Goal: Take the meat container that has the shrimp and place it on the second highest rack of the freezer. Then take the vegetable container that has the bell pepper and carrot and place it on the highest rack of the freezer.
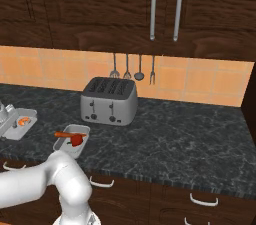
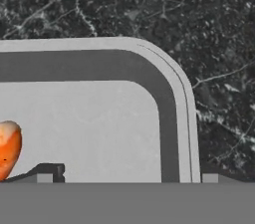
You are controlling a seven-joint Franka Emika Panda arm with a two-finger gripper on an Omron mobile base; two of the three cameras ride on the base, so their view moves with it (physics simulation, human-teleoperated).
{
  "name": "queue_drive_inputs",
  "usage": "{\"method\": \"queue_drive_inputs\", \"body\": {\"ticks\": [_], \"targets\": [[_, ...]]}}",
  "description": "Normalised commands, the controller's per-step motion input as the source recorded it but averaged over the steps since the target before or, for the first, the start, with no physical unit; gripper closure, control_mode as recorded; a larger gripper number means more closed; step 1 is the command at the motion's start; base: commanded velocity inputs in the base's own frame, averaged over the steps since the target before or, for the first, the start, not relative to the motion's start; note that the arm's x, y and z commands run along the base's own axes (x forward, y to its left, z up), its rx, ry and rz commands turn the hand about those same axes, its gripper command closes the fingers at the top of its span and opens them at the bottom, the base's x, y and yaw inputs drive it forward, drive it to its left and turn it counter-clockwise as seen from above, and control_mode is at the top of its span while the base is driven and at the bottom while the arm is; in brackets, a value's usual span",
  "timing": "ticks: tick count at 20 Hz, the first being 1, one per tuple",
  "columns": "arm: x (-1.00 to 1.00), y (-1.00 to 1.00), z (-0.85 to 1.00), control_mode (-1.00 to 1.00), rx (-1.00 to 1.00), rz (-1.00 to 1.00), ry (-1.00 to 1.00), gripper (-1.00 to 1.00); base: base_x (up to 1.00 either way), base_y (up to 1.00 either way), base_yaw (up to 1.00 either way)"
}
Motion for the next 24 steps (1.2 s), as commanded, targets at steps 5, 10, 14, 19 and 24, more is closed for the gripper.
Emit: {"method": "queue_drive_inputs", "body": {"ticks": [5,10,14,19,24], "targets": [[0.00,0.00,-0.10,-1.00,0.00,0.00,0.00,1.00,0.00,0.00,0.00],[0.00,0.00,0.00,-1.00,0.00,0.00,0.00,1.00,0.00,0.00,0.00],[0.00,0.00,0.04,-1.00,0.00,0.00,0.00,1.00,0.00,0.00,0.00],[-0.01,0.00,0.33,-1.00,0.00,-0.01,0.00,1.00,0.00,0.00,0.00],[-0.25,-0.24,0.54,-1.00,0.00,0.00,0.00,1.00,0.00,0.00,0.00]]}}
